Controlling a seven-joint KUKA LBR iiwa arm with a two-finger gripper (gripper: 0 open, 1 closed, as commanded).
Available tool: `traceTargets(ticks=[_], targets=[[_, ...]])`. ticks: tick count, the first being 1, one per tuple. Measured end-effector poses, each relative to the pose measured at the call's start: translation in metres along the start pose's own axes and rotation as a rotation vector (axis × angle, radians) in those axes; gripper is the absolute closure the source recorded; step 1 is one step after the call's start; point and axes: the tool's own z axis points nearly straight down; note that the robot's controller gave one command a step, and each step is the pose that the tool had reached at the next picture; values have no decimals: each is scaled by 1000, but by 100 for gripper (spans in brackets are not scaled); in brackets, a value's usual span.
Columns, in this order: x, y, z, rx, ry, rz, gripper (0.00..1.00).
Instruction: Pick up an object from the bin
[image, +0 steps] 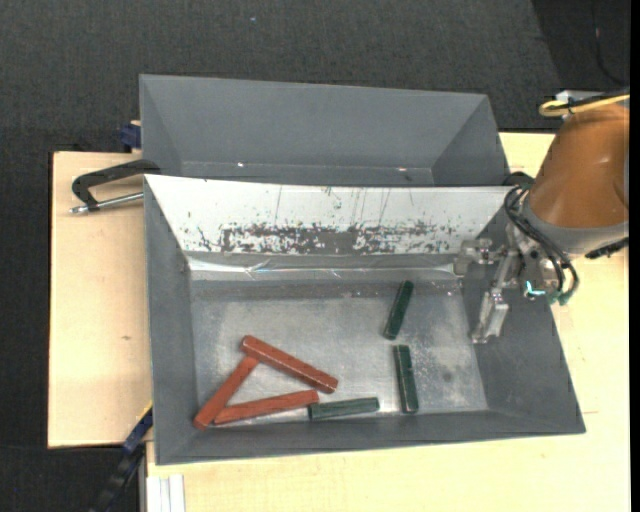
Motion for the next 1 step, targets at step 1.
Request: traceTargets(ticks=[1], targets=[[-2,0,-5,2,-8,-2,0]])
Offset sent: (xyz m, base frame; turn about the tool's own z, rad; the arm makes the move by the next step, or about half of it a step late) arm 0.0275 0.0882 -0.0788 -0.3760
